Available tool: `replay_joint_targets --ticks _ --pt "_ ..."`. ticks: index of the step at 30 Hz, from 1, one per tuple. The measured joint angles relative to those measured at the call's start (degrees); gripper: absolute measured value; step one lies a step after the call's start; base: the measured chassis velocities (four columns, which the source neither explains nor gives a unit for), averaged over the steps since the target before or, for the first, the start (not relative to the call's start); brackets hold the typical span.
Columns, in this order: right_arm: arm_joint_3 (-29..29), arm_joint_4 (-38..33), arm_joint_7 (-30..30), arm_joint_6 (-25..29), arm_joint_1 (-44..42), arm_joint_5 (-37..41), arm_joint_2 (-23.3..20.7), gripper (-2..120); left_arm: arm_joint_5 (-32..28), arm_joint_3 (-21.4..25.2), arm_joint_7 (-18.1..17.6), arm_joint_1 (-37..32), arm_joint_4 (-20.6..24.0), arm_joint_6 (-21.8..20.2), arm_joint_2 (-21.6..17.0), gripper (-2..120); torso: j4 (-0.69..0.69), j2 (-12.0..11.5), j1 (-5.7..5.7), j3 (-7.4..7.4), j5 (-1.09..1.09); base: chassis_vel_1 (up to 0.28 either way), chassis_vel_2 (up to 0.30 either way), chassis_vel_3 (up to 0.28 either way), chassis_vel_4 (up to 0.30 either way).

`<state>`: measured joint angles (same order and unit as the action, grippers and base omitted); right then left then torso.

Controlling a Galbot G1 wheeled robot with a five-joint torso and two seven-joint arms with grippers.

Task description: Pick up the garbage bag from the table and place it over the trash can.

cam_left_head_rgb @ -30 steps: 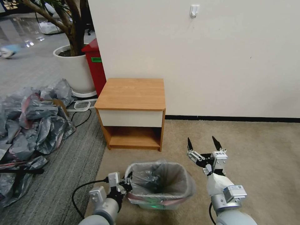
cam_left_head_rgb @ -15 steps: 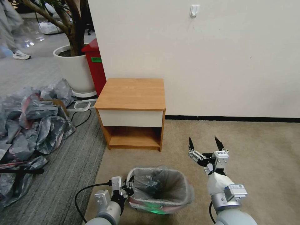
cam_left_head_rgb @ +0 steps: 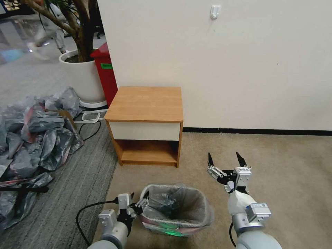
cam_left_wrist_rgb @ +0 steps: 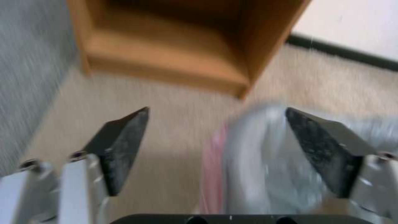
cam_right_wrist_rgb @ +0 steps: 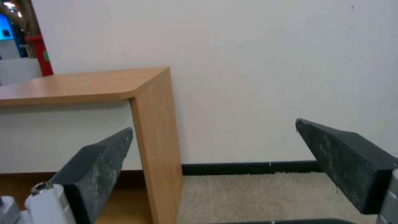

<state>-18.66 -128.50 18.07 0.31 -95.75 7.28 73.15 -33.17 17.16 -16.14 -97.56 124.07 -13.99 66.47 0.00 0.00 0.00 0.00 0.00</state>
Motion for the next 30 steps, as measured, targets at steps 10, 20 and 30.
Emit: replay_joint_targets --ticks 10,20,30 --pt "-3.19 0.49 -0.67 0.18 -2.20 4.56 0.06 100 14.98 8.17 4.17 -0.65 2.72 11.25 -1.08 100 0.00 0.00 0.00 0.00 0.00 0.000 0.000 0.000 0.000" --pt "-9.30 5.31 -6.56 6.75 -6.10 7.44 2.16 100 20.53 19.69 12.13 -3.60 4.21 11.85 -1.48 100 0.00 0.00 0.00 0.00 0.00 0.000 0.000 0.000 0.000" --pt "-10.60 6.48 -8.59 7.97 -5.73 9.03 2.28 100 19.79 23.58 15.91 -4.34 4.61 8.15 -1.47 100 0.00 0.00 0.00 0.00 0.01 0.000 0.000 0.000 0.000"
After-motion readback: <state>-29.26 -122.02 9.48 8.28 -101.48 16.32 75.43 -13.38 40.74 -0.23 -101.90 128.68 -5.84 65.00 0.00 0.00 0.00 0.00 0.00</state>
